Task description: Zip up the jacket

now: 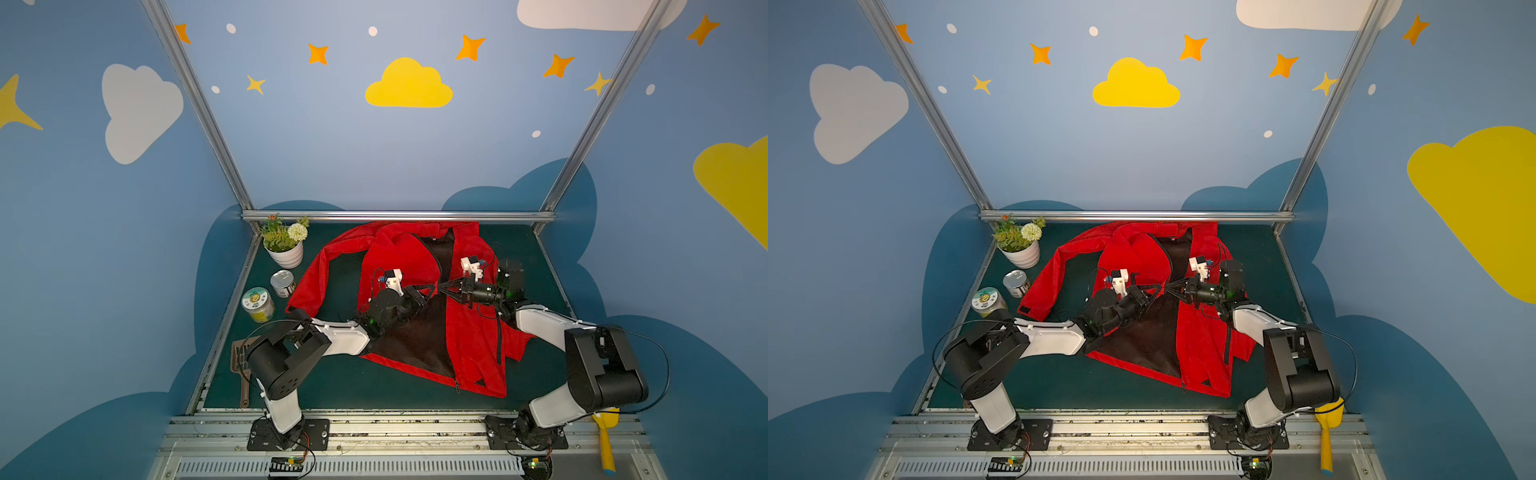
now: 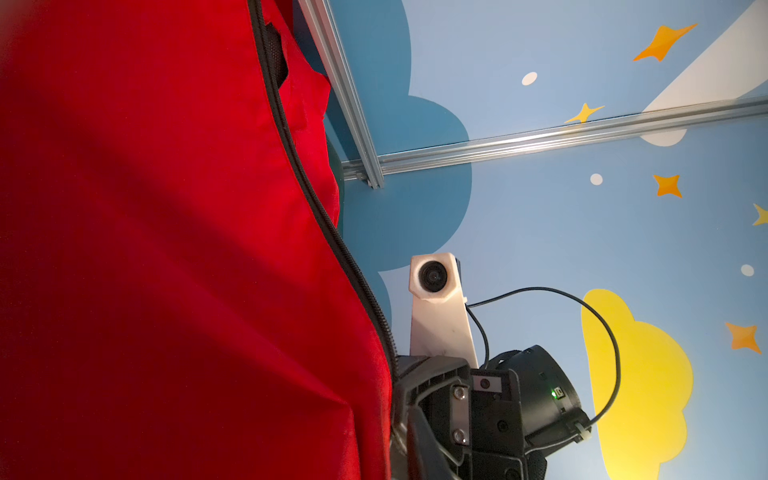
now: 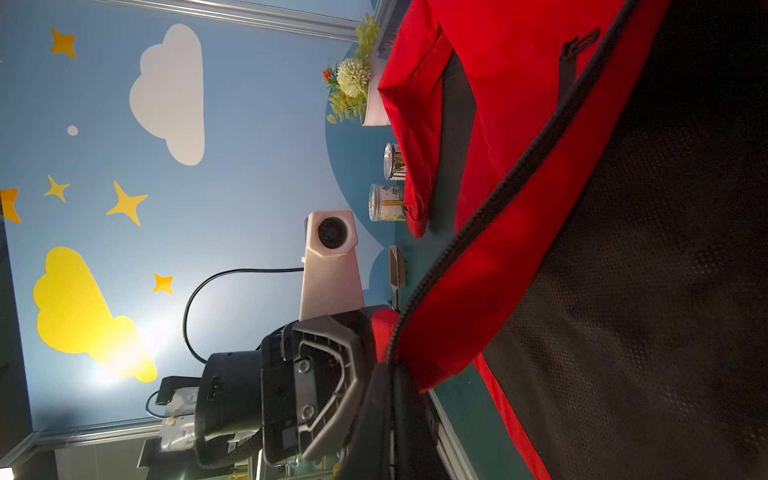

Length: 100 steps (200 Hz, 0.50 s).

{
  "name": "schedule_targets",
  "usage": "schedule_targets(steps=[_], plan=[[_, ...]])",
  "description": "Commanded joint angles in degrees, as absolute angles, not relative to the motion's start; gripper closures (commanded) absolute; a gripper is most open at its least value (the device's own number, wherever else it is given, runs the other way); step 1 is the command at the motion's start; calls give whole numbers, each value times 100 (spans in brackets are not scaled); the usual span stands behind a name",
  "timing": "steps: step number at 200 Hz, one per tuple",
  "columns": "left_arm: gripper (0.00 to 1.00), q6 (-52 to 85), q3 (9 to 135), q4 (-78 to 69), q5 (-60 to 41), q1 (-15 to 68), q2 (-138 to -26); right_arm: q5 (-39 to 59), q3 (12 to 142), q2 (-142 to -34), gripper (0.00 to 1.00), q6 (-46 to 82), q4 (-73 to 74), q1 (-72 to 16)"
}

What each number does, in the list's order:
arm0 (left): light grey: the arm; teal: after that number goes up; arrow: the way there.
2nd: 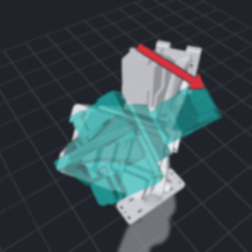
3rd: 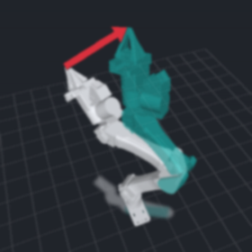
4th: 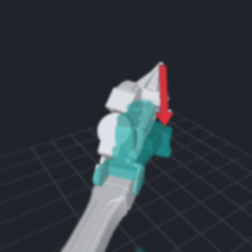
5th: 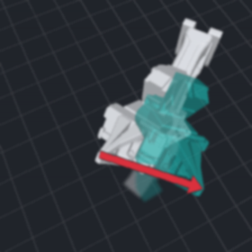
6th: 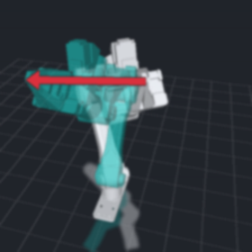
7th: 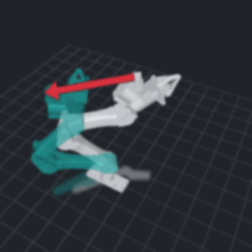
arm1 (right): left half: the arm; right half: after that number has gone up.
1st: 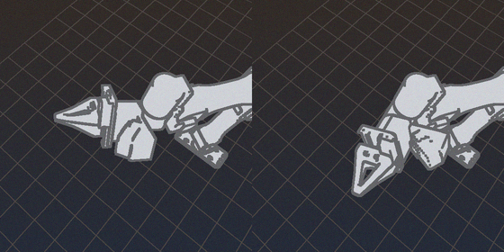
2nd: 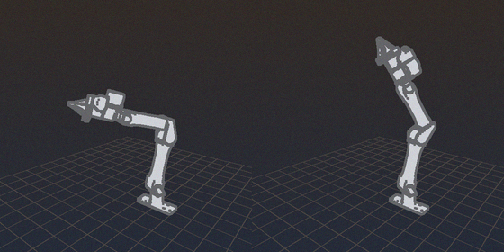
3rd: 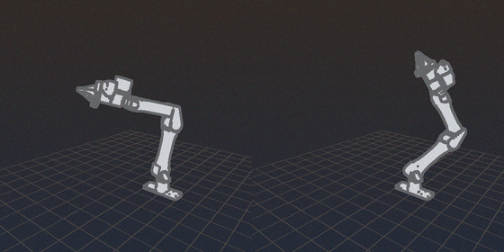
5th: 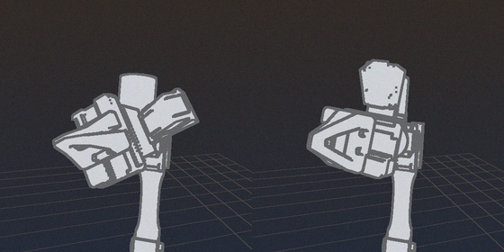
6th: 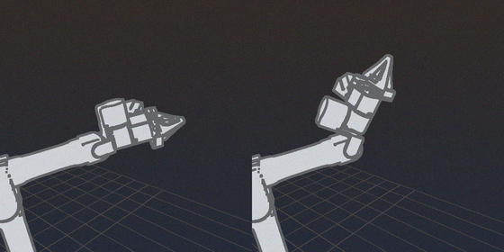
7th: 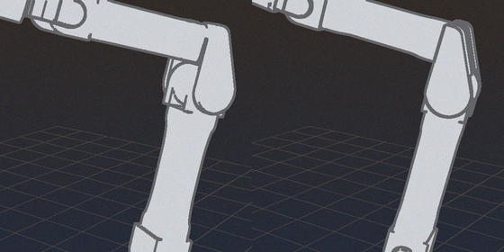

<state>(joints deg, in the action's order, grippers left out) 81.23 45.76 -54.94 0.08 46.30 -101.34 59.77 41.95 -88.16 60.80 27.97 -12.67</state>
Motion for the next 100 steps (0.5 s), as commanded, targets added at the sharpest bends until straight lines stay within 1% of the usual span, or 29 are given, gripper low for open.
schedule_targets(steps=[1, 32, 64, 87, 100], plan=[[75, 8042, 4707, -5691, -70, 4656, -10037, 6126, 4256, -8835, 100, 5949, 2687, -1271], [76, 8042, 4718, -5695, -79, 4658, -10047, 6168, 4282, -8876, 100, 5933, 2666, -1308], [79, 8042, 4716, -5695, -70, 4662, -10047, 6187, 4319, -8894, 100, 5899, 2610, -1330], [78, 8033, 4722, -5660, -79, 4661, -10047, 6205, 4346, -8920, 100, 5881, 2585, -1356], [82, 8046, 4711, -5681, -71, 4663, -10060, 6183, 4342, -8913, 100, 5872, 2571, -1356]])
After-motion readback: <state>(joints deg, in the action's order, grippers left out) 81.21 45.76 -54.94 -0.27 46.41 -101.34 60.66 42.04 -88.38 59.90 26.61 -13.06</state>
